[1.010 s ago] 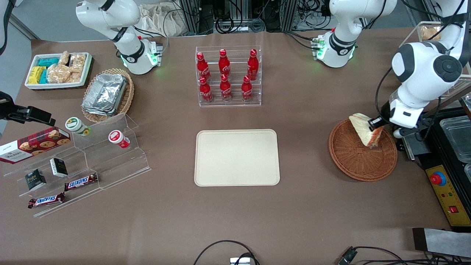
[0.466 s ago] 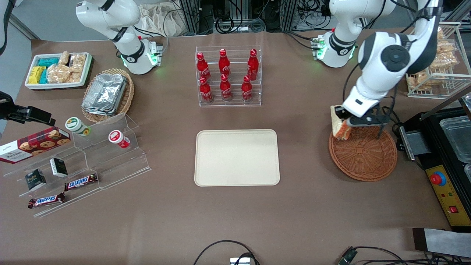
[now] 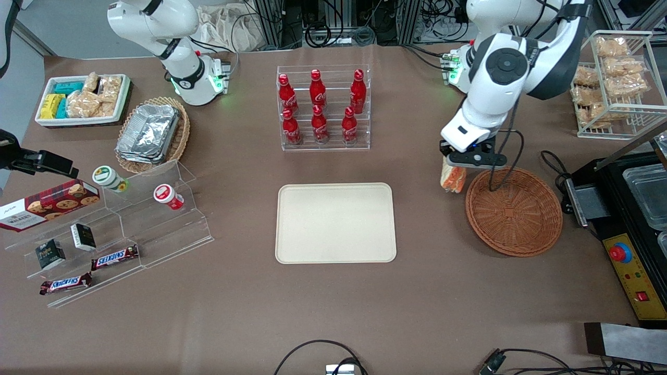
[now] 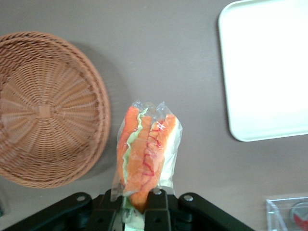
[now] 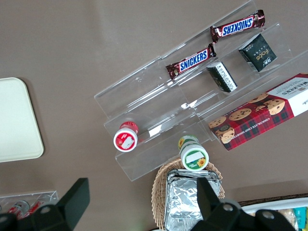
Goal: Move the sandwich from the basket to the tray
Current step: 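Lift the sandwich out of the basket with the left gripper, then carry the sandwich over the cream tray with the left gripper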
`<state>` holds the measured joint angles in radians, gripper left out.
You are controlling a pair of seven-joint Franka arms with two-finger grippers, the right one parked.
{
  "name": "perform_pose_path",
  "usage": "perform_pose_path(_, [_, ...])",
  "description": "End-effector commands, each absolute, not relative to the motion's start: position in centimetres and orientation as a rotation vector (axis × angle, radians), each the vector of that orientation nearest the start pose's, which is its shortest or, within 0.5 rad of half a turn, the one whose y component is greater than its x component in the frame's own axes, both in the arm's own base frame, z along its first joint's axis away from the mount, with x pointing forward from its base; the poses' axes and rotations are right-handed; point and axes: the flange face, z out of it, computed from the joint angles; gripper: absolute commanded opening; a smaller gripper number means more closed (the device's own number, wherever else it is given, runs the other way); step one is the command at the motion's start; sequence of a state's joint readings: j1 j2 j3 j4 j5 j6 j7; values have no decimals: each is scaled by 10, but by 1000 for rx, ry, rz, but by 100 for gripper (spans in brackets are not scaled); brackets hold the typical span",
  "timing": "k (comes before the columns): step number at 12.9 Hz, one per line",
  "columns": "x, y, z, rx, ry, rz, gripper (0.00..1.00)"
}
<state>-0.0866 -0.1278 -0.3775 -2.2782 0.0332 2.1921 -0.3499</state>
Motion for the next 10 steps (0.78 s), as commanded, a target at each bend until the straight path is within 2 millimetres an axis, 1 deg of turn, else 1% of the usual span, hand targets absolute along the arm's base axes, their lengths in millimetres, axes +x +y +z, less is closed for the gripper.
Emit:
perform_pose_path(1, [472, -277, 407, -3116, 140, -61, 13])
perform_pose_path(2, [478, -292, 403, -3131, 118, -50, 13])
perform_pose_path(3, [485, -301, 398, -3123, 97, -56, 13])
perform_pose_path(6, [495, -337, 384, -3119, 75, -69, 11])
perform_pose_path(7, [501, -346, 379, -3119, 53, -74, 11])
perform_pose_path(9, [509, -371, 368, -3121, 40, -86, 11])
perform_pose_path(10, [515, -377, 360, -3121, 27, -81, 11])
